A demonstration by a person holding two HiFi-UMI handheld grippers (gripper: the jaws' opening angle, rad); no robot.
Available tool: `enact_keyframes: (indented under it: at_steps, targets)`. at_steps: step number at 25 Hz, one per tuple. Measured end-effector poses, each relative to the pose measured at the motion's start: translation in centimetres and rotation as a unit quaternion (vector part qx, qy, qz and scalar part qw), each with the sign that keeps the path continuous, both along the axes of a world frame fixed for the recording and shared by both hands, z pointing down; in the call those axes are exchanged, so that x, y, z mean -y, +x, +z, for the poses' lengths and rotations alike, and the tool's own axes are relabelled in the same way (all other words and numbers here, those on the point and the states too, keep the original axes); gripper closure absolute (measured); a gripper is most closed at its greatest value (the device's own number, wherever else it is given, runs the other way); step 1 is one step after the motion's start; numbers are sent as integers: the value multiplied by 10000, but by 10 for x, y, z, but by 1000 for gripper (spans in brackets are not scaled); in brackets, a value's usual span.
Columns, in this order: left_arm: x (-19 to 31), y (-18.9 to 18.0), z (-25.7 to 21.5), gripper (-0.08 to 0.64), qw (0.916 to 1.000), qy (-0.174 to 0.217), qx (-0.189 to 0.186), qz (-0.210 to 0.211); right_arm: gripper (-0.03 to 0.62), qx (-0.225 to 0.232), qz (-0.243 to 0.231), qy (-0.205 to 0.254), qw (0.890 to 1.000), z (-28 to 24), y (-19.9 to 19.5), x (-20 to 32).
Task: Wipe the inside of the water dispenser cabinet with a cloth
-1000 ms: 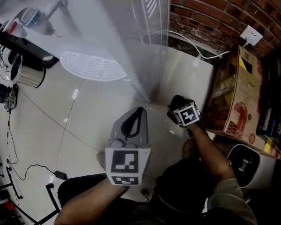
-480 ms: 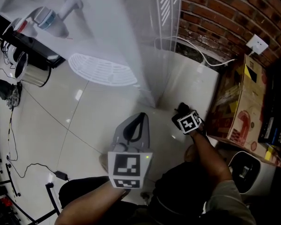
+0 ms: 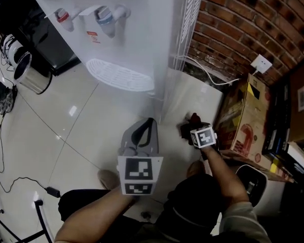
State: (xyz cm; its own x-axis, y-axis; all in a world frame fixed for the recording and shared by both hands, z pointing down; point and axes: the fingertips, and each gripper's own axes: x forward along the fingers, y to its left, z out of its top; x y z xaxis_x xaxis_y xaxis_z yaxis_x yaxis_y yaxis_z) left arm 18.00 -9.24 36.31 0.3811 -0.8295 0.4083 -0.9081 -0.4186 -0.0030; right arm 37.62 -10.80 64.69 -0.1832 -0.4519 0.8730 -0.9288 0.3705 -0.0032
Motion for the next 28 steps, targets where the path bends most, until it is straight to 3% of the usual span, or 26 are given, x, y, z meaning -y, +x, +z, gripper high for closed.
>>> enact_keyframes:
  at_steps: [5, 10, 15, 18, 21, 23, 28]
  targets:
    - [3, 8, -18, 558, 9996, 233, -107, -85, 505, 217, 144, 891, 9957, -107, 15, 25]
    - [2, 9, -30, 501, 9992, 233, -309, -88, 505, 216, -224, 1645, 9859, -228, -8, 28]
    - [1, 3, -42, 476, 9987, 257, -446, -28, 505, 41, -635, 2100, 9756, -323, -47, 12]
    - [3, -3, -45, 450, 9983, 204, -548, -75, 505, 37, -494, 2214, 9739, -366, -61, 9]
    - [2, -3, -45, 424, 9980, 124, -625, -47, 505, 200, -184, 2500, 9679, -396, -67, 15]
    - [4, 1, -41, 407, 9988, 150, -471, 31, 505, 308, -88, 2676, 9630, -397, -69, 19]
    - [20, 9, -6, 358, 10000, 15, -23, -72, 505, 987, -127, 2511, 9628, -370, -73, 22]
